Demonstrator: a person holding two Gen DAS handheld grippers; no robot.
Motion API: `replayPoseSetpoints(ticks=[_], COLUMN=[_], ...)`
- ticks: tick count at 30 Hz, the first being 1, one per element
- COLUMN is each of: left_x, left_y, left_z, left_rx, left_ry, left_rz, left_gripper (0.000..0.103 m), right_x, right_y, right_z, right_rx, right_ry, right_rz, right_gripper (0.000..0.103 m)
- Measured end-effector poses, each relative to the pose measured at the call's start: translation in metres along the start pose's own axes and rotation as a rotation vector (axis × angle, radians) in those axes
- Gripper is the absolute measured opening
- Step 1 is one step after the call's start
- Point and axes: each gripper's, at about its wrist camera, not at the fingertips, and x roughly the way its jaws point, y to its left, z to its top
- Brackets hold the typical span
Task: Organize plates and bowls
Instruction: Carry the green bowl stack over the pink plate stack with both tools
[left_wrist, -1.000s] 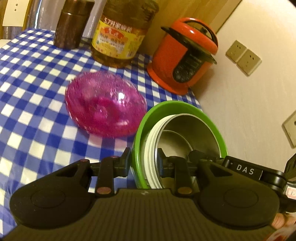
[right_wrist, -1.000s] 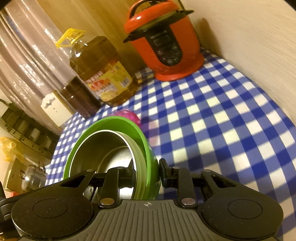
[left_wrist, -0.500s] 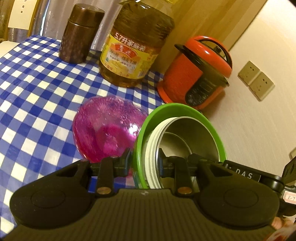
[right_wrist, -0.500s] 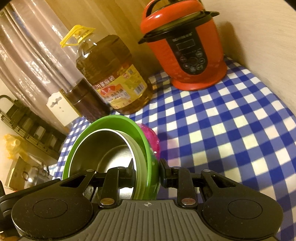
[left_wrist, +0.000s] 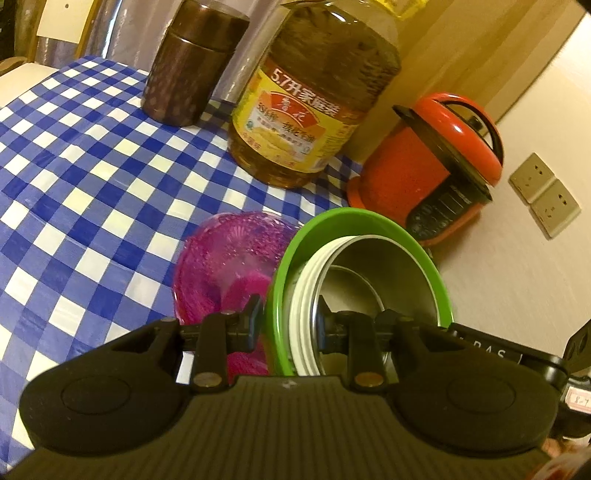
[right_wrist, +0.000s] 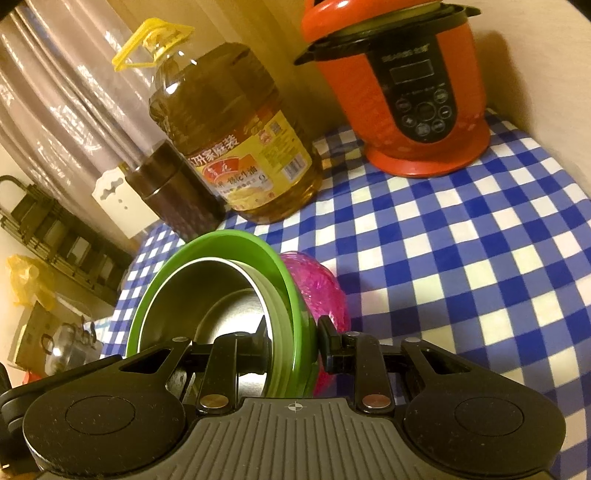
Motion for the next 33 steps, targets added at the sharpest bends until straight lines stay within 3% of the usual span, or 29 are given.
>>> replayPoseSetpoints(ticks=[33], left_x=[0.050], left_y=[0.029], left_z=[0.025], left_rx=[-0.059], left_ry=[0.041], left_rz=[0.070], left_gripper=[0.025], right_x=[0.075], right_y=[-0.006], right_z=[0.018], right_rx=[0.039], right_ry=[0.104], right_rz=[-0.012], right_gripper=[0.026])
